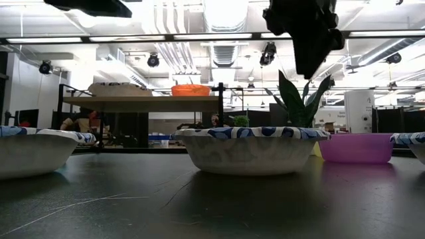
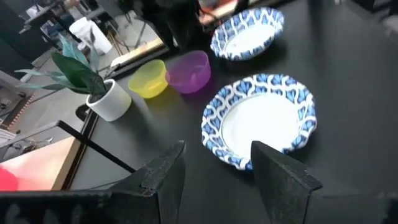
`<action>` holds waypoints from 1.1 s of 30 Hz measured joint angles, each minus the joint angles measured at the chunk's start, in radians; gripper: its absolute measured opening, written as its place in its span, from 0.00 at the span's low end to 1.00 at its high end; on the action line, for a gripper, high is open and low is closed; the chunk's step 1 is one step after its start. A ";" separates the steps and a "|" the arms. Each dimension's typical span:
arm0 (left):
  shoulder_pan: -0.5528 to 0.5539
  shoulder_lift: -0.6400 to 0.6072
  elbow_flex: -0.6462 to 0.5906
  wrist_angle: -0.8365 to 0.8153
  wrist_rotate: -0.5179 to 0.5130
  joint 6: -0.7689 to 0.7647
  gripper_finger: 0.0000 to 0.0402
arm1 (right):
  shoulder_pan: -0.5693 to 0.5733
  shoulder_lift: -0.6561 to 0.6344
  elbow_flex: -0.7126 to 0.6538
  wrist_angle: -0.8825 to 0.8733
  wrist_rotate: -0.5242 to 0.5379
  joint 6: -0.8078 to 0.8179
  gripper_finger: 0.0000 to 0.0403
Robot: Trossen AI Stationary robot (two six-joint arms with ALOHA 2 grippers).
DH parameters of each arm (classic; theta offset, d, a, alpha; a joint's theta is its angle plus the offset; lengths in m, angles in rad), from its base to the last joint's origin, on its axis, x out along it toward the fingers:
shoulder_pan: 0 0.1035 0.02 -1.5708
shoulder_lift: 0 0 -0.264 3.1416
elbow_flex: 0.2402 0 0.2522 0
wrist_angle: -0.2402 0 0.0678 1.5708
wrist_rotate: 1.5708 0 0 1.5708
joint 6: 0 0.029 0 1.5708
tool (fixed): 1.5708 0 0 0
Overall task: Place and stack bowls onto a shelf
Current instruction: Stack the purple bowl on top of the orange bowl on the shelf
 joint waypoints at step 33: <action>0.071 -0.410 -0.318 0.396 -0.012 0.154 0.41 | -0.056 0.178 -0.176 0.068 -0.014 0.081 0.33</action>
